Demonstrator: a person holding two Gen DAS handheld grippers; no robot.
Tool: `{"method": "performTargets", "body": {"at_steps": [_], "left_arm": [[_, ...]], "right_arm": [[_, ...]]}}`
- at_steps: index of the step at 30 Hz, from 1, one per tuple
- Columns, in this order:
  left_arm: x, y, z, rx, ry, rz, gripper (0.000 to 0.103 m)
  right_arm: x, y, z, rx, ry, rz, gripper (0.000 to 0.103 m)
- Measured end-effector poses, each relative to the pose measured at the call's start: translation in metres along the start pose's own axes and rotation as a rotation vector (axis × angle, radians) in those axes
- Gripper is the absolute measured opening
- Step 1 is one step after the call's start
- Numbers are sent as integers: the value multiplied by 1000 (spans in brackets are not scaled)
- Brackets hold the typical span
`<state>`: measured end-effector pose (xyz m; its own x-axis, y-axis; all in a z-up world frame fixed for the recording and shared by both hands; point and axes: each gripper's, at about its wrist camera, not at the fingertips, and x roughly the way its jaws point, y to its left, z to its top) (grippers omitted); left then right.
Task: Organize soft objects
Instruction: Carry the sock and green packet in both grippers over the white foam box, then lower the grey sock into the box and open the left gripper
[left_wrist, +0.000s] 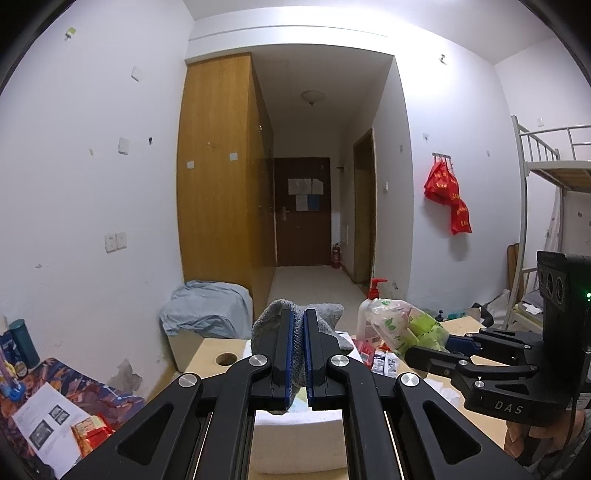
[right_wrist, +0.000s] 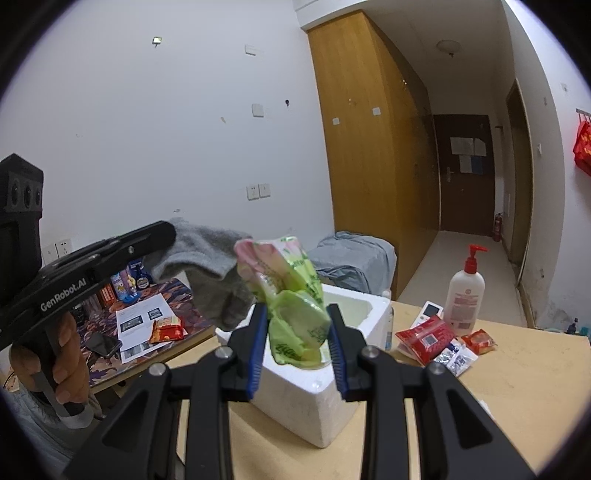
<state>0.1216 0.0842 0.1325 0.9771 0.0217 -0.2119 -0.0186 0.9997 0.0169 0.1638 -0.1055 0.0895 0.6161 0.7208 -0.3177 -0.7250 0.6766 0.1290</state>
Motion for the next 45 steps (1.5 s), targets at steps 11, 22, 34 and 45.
{"method": "performTargets", "body": {"at_steps": [11, 22, 34, 45], "left_arm": [[54, 7, -6, -12, 50, -40, 5], [102, 19, -26, -41, 144, -59, 5], [128, 16, -44, -32, 221, -58, 5], [139, 15, -53, -14, 260, -13, 68]], "right_arm": [[23, -13, -1, 18, 29, -7, 36], [39, -24, -8, 38, 69, -27, 36], [43, -25, -10, 44, 86, -47, 36], [46, -28, -11, 56, 97, -56, 36]]}}
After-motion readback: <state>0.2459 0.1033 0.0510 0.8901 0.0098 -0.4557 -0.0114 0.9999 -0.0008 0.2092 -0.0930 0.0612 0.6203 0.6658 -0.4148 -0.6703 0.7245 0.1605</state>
